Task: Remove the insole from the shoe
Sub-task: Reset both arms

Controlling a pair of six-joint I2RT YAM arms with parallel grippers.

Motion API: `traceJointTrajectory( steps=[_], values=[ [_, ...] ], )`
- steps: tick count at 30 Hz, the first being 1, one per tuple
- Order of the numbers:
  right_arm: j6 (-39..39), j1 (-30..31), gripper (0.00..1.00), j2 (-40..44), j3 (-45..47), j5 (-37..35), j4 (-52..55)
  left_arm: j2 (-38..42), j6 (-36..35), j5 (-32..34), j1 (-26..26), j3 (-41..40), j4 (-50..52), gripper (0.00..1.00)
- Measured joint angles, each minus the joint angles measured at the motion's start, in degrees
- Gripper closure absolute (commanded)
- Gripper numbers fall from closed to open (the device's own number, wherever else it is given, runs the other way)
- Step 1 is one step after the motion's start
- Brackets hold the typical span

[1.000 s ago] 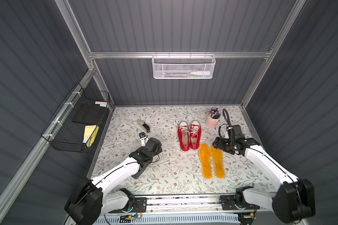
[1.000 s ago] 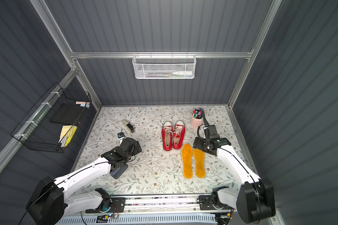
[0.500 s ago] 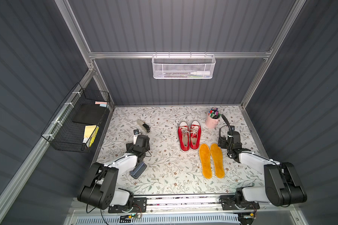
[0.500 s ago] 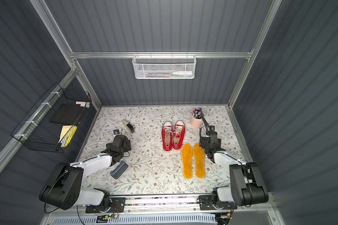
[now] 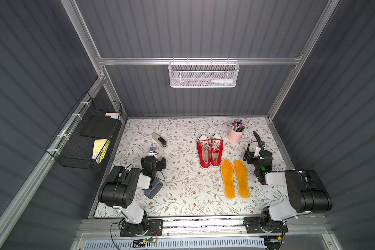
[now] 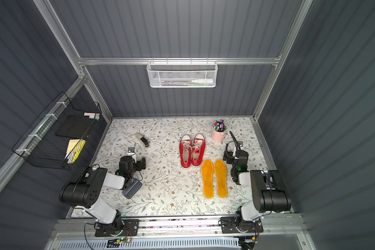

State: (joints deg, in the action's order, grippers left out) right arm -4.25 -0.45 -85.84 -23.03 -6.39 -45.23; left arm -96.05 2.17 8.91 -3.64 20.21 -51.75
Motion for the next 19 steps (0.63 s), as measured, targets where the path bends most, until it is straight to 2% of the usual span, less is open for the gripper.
traceJointTrajectory(
  steps=[2, 9, 19],
  values=[
    [0.0, 0.0, 0.01, 0.3, -0.4, 0.0, -0.7, -0.3, 0.2, -1.0, 1.4, -0.3, -1.6, 0.00],
    [-0.1, 0.0, 0.01, 0.1, -0.9, 0.0, 2.8, -0.3, 0.4, -3.4, 1.5, -0.3, -4.3, 0.00],
    [0.0, 0.1, 0.01, -0.2, -2.3, 0.0, 5.1, -0.3, 0.8, -3.0, 1.4, -0.3, -4.4, 0.00]
  ],
)
